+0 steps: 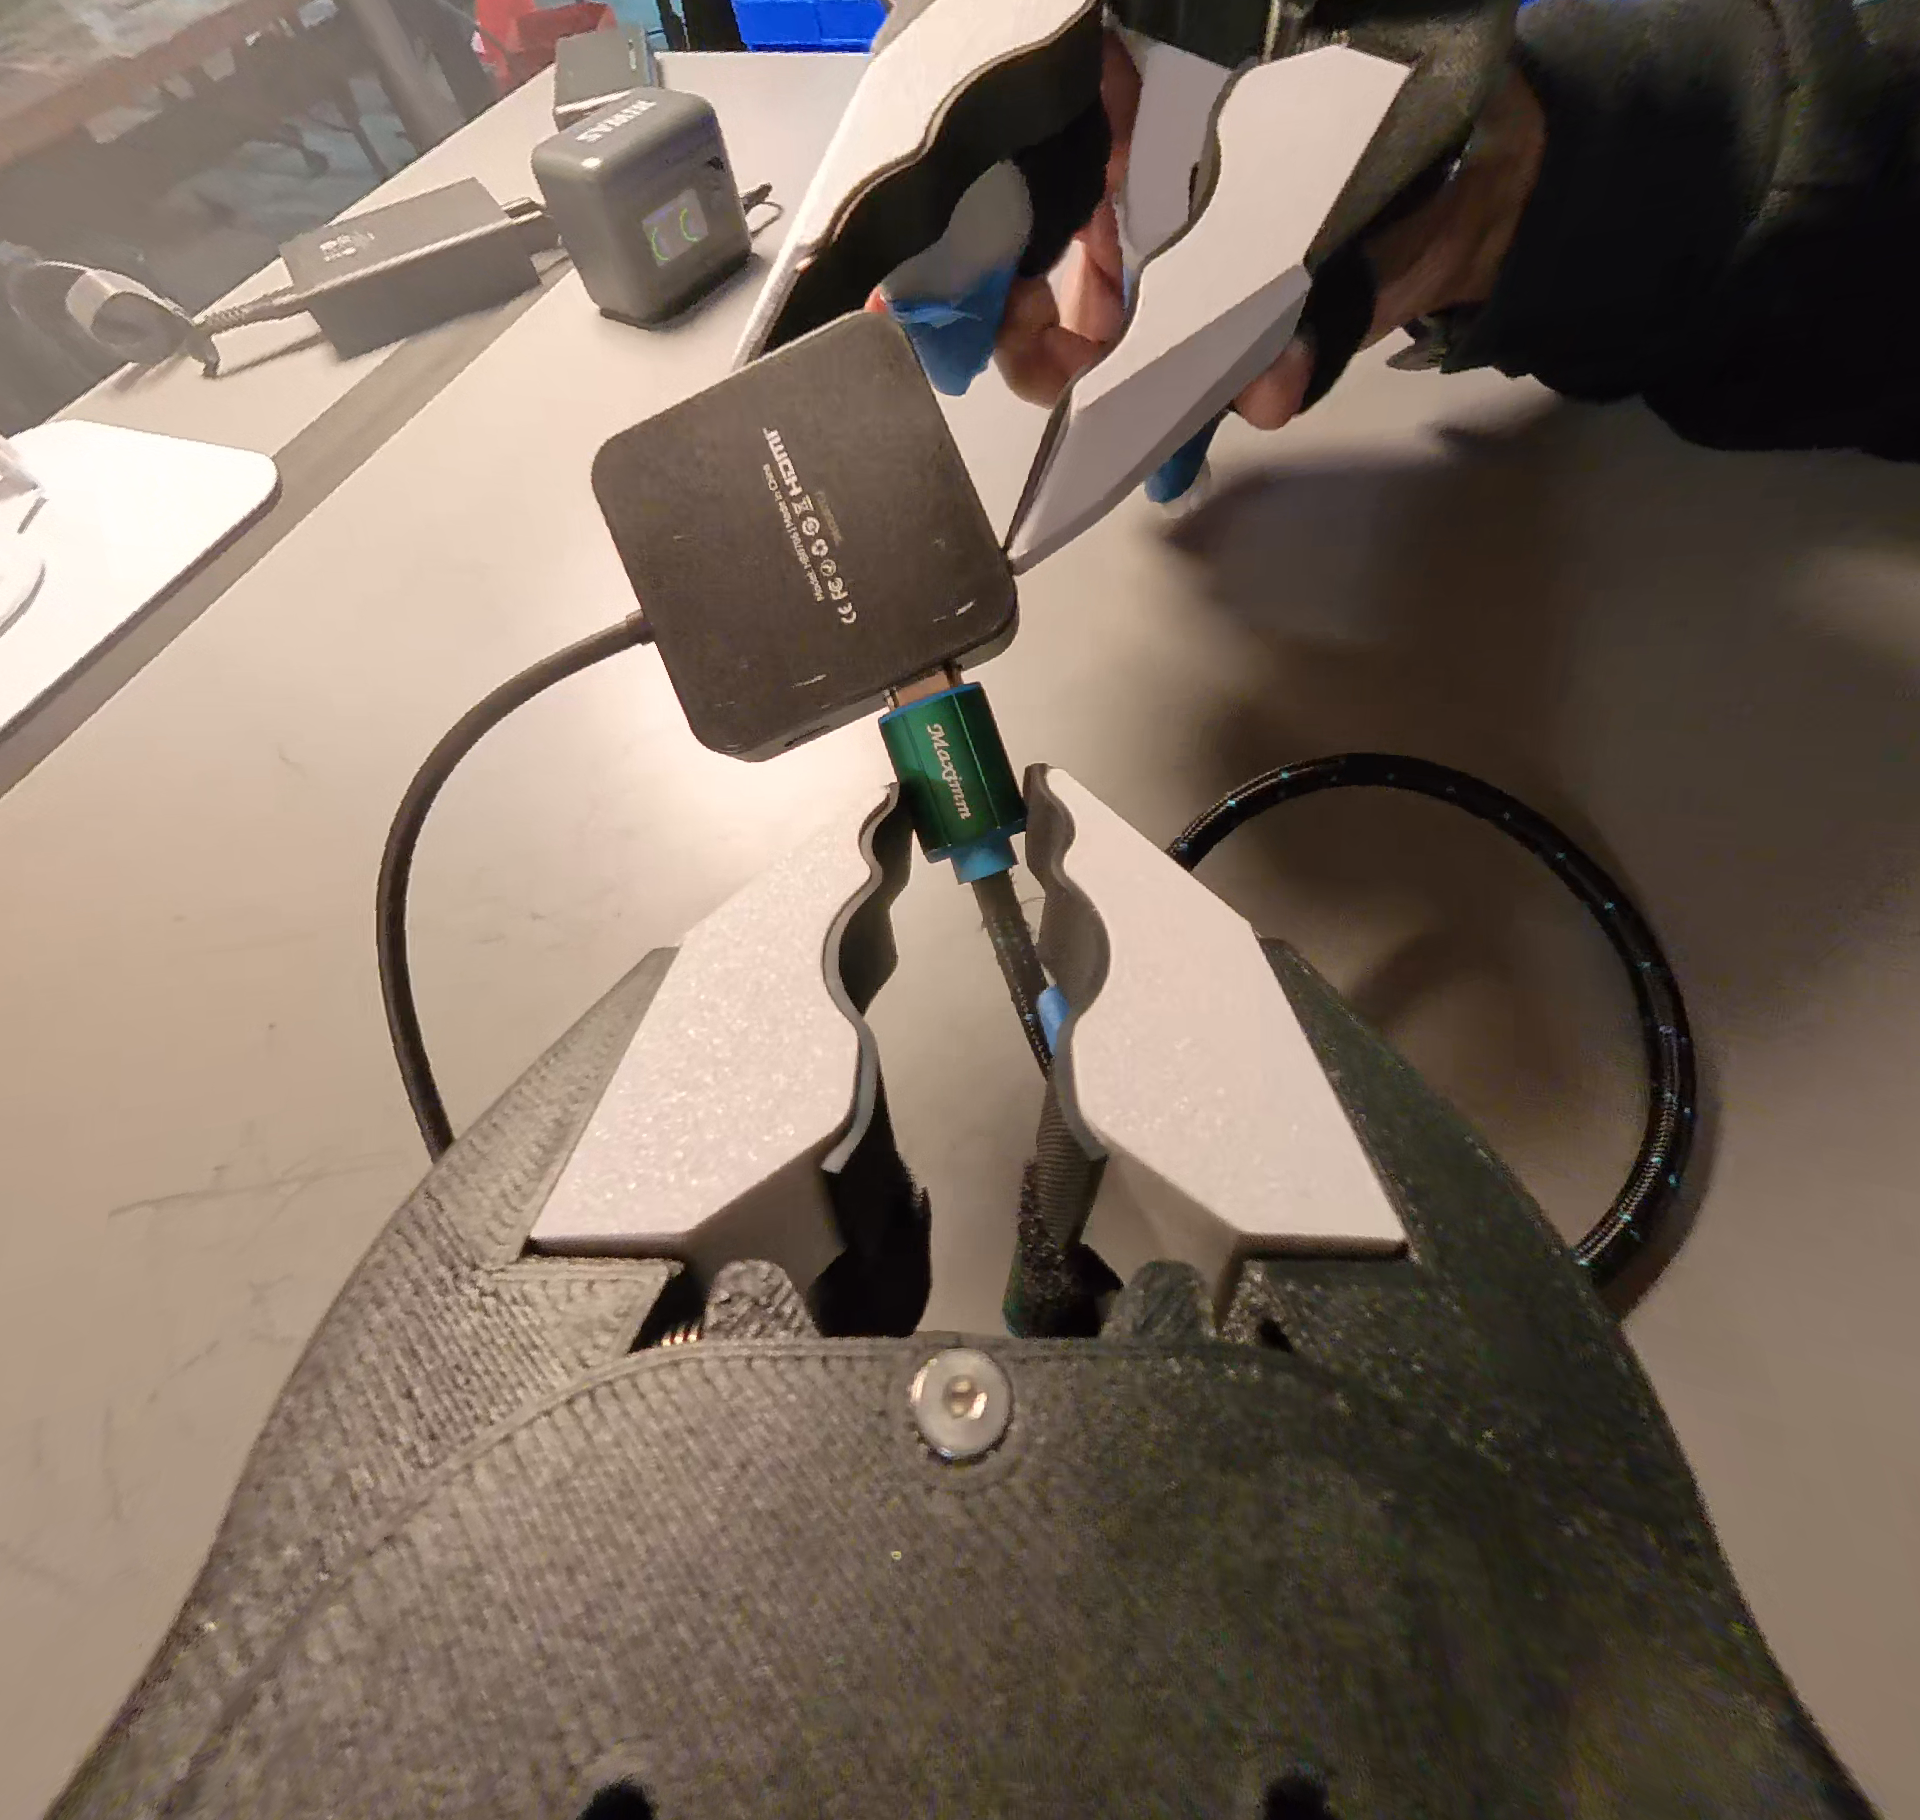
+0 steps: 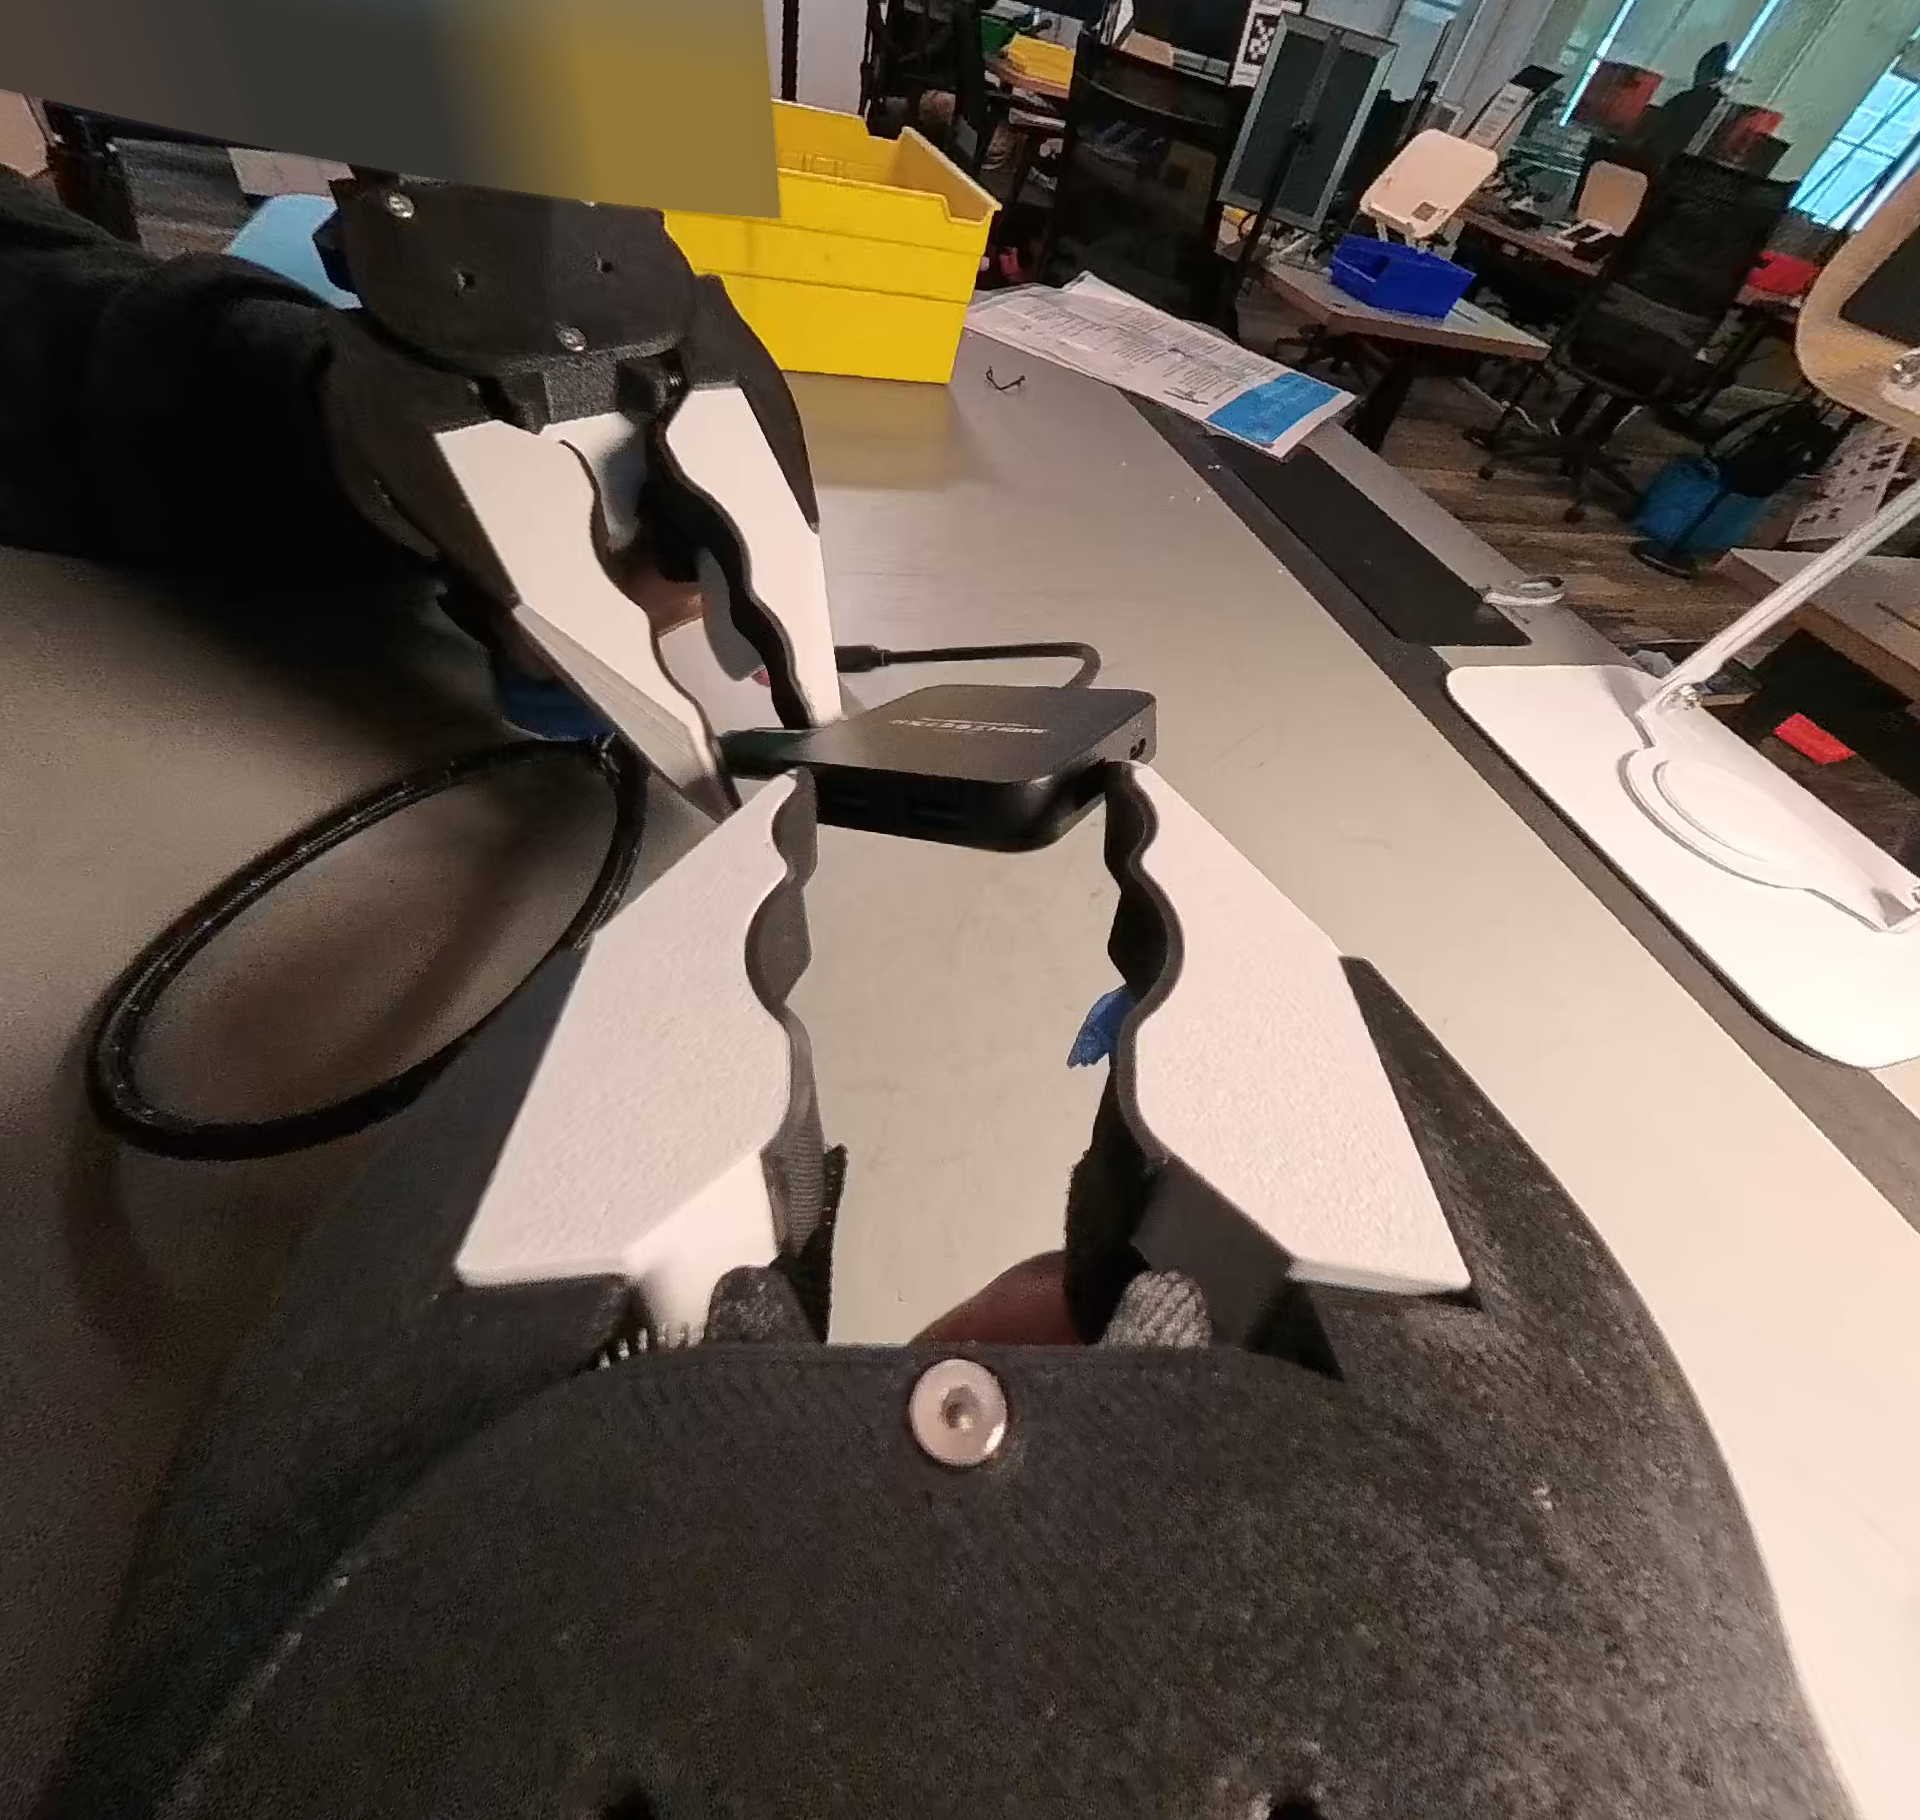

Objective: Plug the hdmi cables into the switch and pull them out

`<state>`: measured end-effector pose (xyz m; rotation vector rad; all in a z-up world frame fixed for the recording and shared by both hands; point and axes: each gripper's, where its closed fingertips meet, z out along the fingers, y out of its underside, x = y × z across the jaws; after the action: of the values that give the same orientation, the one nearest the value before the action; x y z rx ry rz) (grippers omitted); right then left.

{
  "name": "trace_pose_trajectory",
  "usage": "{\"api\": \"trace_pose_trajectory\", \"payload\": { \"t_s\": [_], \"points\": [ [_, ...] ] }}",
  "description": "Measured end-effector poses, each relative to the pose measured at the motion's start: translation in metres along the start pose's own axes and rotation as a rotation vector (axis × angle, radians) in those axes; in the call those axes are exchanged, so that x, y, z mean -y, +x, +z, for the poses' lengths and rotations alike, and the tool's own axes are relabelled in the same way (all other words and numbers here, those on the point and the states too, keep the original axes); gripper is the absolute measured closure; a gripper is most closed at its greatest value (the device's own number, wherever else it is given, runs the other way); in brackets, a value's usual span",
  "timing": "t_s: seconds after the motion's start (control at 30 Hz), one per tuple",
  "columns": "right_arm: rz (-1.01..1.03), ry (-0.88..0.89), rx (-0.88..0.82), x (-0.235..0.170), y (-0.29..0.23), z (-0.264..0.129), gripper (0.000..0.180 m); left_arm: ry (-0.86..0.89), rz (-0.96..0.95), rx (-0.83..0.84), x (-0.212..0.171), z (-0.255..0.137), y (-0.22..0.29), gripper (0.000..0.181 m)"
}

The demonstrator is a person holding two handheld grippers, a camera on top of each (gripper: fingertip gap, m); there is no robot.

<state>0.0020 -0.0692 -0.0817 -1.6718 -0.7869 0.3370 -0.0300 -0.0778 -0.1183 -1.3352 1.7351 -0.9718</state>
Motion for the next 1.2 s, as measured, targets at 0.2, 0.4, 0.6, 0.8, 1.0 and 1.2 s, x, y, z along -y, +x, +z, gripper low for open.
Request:
{"api": "trace_pose_trajectory", "payload": {
  "t_s": [0.2, 0.4, 0.6, 0.8, 1.0, 1.2],
  "points": [
    [0.022, -0.001, -0.021, -0.001, 0.001, 0.005, 0.114, 0.038, -0.031, 0.024, 0.005, 0.0, -0.003, 0.159],
    [-0.019, -0.025, -0.06, -0.001, 0.003, 0.008, 0.11, 0.048, -0.064, 0.036, 0.006, 0.001, -0.004, 0.159],
    [-0.022, -0.008, -0.022, 0.0, 0.003, -0.002, 0.114, 0.048, -0.066, 0.05, 0.005, 0.002, -0.004, 0.159],
    [-0.015, 0.031, -0.022, 0.006, 0.004, -0.006, 0.125, 0.059, -0.061, 0.04, 0.007, -0.001, -0.007, 0.16],
    [-0.006, 0.009, 0.0, -0.001, 0.0, 0.0, 0.117, 0.039, -0.03, 0.04, 0.005, 0.002, -0.002, 0.16],
    [-0.01, 0.002, -0.023, -0.003, 0.0, 0.003, 0.117, 0.039, -0.046, 0.056, 0.003, 0.002, -0.004, 0.161]
  ]
}}
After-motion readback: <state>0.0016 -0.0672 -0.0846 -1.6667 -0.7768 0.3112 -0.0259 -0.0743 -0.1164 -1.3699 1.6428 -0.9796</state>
